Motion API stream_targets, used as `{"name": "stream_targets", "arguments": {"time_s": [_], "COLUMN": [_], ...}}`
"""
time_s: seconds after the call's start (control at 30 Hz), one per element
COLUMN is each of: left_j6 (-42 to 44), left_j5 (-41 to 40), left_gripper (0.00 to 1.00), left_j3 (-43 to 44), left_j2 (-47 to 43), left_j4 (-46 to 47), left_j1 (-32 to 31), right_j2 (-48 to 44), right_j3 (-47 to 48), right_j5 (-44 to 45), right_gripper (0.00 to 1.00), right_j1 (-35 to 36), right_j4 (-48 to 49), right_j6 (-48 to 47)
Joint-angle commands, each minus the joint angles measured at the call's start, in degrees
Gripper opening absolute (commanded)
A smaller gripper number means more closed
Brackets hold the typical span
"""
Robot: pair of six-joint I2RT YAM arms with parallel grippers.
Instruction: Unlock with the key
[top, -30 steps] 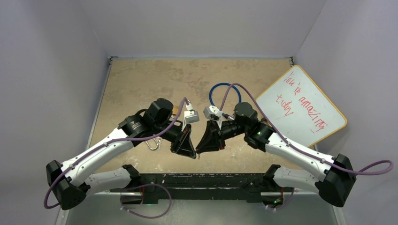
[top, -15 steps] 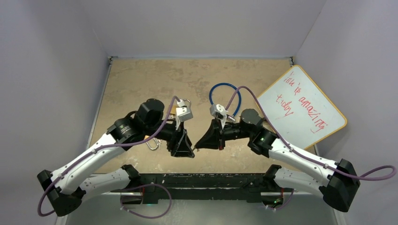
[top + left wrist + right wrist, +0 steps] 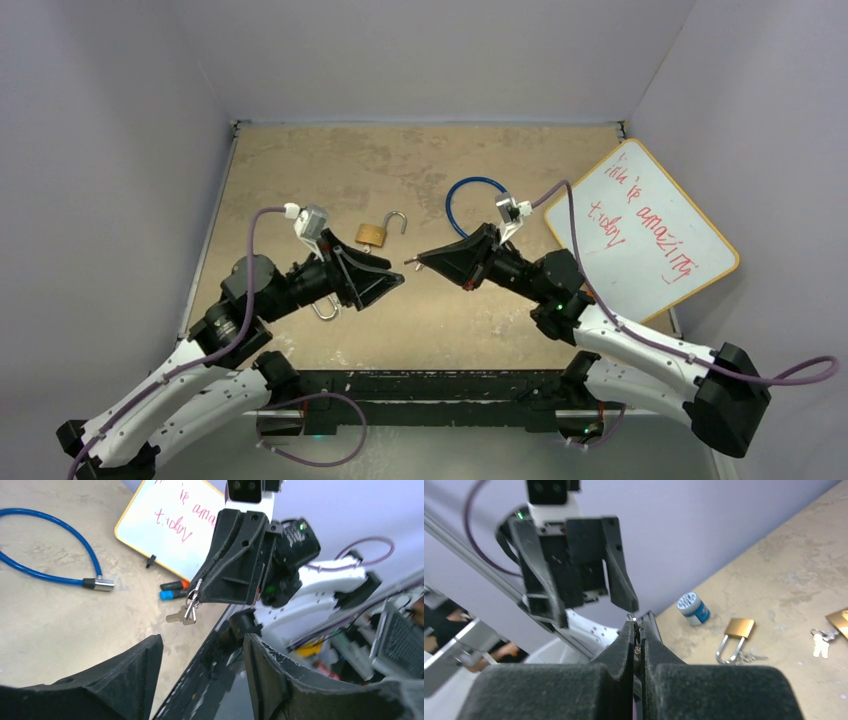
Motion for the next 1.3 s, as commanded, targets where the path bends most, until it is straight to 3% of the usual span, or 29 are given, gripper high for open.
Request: {"name": "stream_targets", "arguments": {"time_s": [0.0, 0.17, 0.37, 0.6, 0.67, 0.8, 0.83, 0.93, 0.97, 1.13, 1.27], "left_j6": [-12.43, -13.35, -12.17, -11.34, -10.61, -7.76, -6.71, -1.73, 0.37, 10.42, 16.55], "left_j5": [-5.11, -6.5, -6.02, -4.72, -4.7, -5.83, -6.09, -6.29, -5.63, -0.29, 6.22], "left_gripper": [0.59, 0.47, 0.26, 0.1, 0.0, 0.0, 0.0, 0.0, 0.0, 0.0, 0.0], "left_j3": [-3.64, -2.81, -2.94, -3.17, -3.01, -2.56, -2.11, 0.81, 2.32, 12.22, 16.93], "left_j2": [0.95, 4.13, 4.88, 5.17, 5.33, 4.77, 4.46, 4.31, 4.69, 9.1, 11.38], "left_j4": [16.62, 17.69, 19.59, 19.28, 19.29, 17.9, 17.18, 12.6, 9.93, -8.33, -16.83], "left_j1": [0.07, 0.07, 0.02, 0.07, 0.07, 0.07, 0.07, 0.07, 0.07, 0.05, 0.07], "right_j2": [2.7, 5.76, 6.67, 6.14, 6.09, 5.67, 5.46, 3.01, 1.99, -2.27, -3.08], "right_j3": [1.4, 2.23, 0.84, 0.59, 0.54, 0.4, 0.5, 1.5, 2.37, 6.74, 10.78], "right_j5": [4.67, 4.31, 5.56, 6.8, 6.9, 6.74, 6.33, 6.24, 7.07, 3.37, -1.29], "right_gripper": [0.0, 0.0, 0.0, 0.0, 0.0, 0.0, 0.02, 0.49, 0.57, 0.61, 0.62], "right_j1": [0.27, 0.36, 0.38, 0.33, 0.38, 0.31, 0.36, 0.2, 0.17, 0.11, 0.11], "right_j4": [11.66, 13.37, 15.01, 13.89, 13.83, 13.7, 12.73, 5.26, 1.05, -10.32, -18.5], "right_j6": [10.54, 14.49, 17.75, 18.65, 18.92, 18.09, 17.51, 14.03, 11.3, 0.93, -7.13]}}
